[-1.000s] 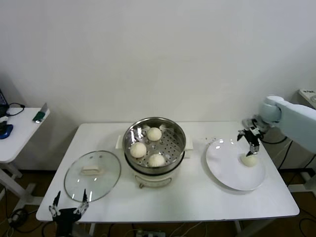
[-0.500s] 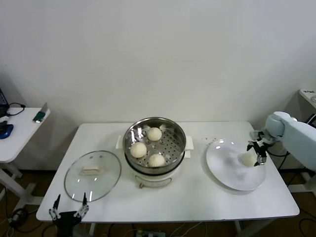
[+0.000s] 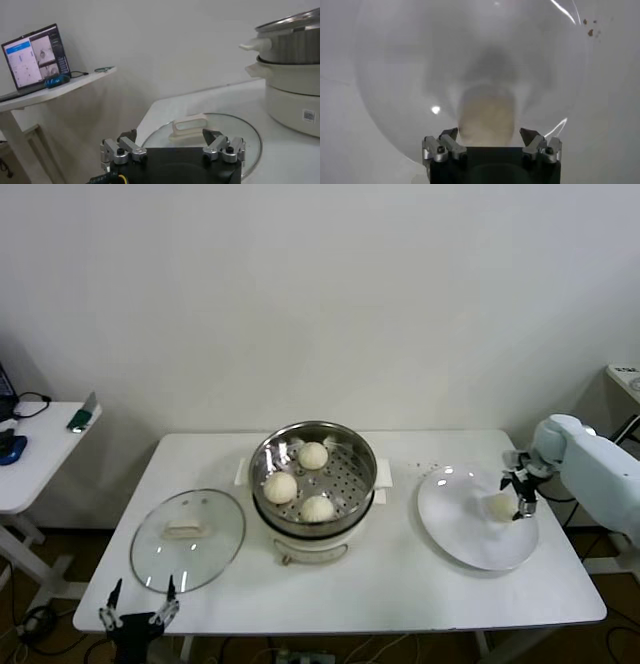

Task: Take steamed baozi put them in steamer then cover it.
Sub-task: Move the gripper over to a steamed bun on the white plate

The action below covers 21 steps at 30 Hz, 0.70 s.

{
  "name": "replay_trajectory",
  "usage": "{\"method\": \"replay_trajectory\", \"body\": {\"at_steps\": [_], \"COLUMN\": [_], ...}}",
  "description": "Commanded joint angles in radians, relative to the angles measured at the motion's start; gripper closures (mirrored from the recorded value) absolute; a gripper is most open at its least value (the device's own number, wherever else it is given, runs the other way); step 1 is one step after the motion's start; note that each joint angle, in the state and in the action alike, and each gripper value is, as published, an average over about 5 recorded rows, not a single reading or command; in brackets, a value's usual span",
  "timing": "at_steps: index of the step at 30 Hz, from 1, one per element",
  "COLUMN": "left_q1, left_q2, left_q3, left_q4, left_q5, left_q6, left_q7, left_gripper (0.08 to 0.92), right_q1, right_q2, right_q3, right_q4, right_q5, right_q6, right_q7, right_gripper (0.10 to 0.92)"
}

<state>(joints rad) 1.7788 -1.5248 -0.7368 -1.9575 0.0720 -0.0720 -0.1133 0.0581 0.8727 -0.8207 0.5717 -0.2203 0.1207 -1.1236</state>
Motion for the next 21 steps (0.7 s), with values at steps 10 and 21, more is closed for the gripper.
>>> {"method": "replay_trajectory", "body": {"at_steps": [10,21], "left_q1": [-0.002,0.008], "left_q2": [0.001,0.002], "left_q3": [-0.001,-0.002], "left_q4": [0.006,0.004], "left_q5": [-0.002,-0.006], "left_q6": [-0.002,-0.007], "left_q7": [0.0,0.002], "left_gripper": [0.177,0.177], "right_q1": [-0.012,0.004], "right_q2": [0.047,0.041], "right_q3": [0.036,0.026], "right_q4": [-0.069,-0.061], "right_q5": [-0.033,-0.028], "right_q6": [0.018,0.021], "right_q7": [-0.021,-0.026], "right_gripper": [0.208,0.282]}}
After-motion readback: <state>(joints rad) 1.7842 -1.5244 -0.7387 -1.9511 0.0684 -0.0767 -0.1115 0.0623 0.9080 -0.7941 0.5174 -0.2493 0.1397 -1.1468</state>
